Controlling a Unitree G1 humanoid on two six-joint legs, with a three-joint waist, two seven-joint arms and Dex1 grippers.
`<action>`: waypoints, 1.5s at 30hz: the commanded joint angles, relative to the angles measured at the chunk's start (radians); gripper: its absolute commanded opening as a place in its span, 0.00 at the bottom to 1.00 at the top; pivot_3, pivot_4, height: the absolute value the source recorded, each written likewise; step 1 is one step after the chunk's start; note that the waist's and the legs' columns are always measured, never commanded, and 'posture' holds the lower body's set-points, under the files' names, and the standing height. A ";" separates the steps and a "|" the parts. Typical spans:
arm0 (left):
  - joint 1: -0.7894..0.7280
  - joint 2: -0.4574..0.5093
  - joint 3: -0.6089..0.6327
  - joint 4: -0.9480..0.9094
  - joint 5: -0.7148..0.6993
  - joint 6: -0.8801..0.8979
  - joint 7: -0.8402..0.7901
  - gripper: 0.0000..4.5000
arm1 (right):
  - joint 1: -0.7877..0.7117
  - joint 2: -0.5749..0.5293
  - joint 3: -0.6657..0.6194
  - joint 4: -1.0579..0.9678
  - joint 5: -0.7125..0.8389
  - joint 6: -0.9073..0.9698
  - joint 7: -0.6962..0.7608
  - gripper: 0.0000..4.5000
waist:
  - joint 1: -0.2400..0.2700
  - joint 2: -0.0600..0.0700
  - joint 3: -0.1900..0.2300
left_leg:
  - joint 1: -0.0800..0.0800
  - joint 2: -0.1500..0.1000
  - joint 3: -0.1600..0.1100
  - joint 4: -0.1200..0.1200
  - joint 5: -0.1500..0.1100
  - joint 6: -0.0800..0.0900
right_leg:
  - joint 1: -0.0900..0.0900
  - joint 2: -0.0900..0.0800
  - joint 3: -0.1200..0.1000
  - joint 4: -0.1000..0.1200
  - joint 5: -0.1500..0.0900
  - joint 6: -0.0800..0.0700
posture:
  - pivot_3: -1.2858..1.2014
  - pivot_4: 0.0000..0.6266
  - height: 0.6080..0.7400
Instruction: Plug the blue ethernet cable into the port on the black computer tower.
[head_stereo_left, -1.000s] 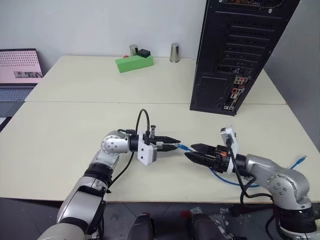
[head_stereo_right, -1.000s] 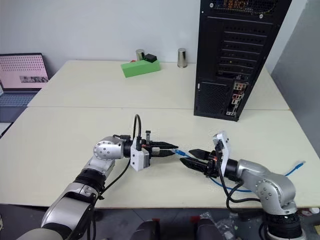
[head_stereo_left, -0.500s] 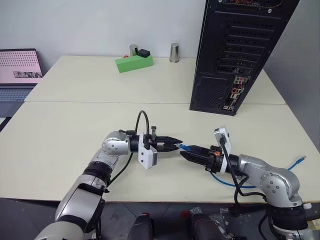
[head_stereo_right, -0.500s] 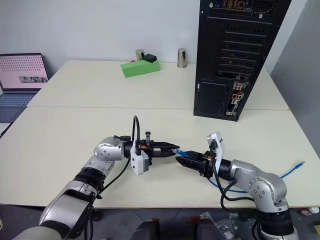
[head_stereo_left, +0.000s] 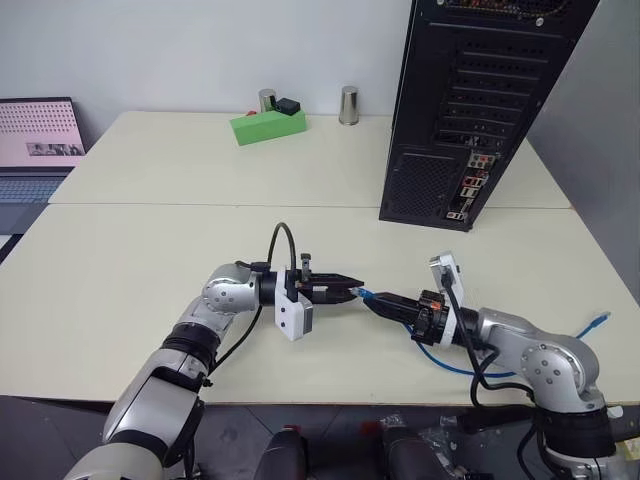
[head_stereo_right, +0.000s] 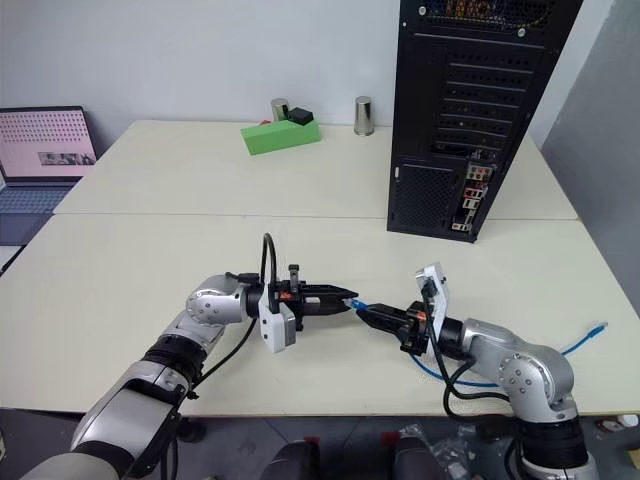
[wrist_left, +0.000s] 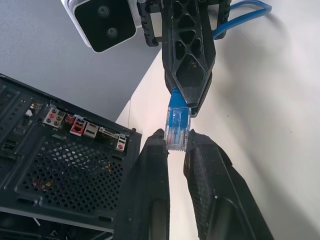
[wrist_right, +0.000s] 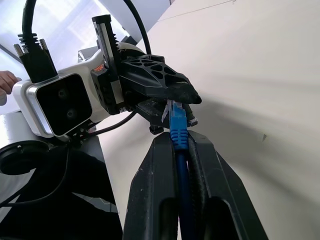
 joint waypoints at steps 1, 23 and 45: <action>0.017 0.014 -0.019 -0.039 -0.036 0.019 0.006 0.06 | -0.035 -0.010 -0.030 -0.008 0.056 0.009 0.014 0.00 | 0.000 0.000 0.000 | 0.000 0.000 0.000 0.000 0.000 0.000 | 0.000 0.000 0.000 0.000 0.000 0.000 | 0.52 0.24 1.00; 0.099 -0.077 0.112 -0.505 -0.250 1.210 0.192 0.92 | -0.040 0.050 -0.137 -0.131 -0.342 -0.269 -0.484 0.00 | 0.000 0.000 0.000 | -0.001 0.000 -0.001 0.000 0.000 0.000 | 0.000 0.000 -0.001 0.000 0.000 0.000 | 0.52 0.24 1.00; -0.014 -0.342 0.113 -0.558 -0.097 1.433 0.472 0.92 | -0.296 0.233 -0.156 0.092 -0.616 -0.312 -0.798 0.00 | 0.001 0.000 0.000 | -0.002 0.000 0.000 -0.001 0.000 0.000 | -0.003 0.000 0.001 0.000 0.000 0.000 | 0.52 0.24 1.00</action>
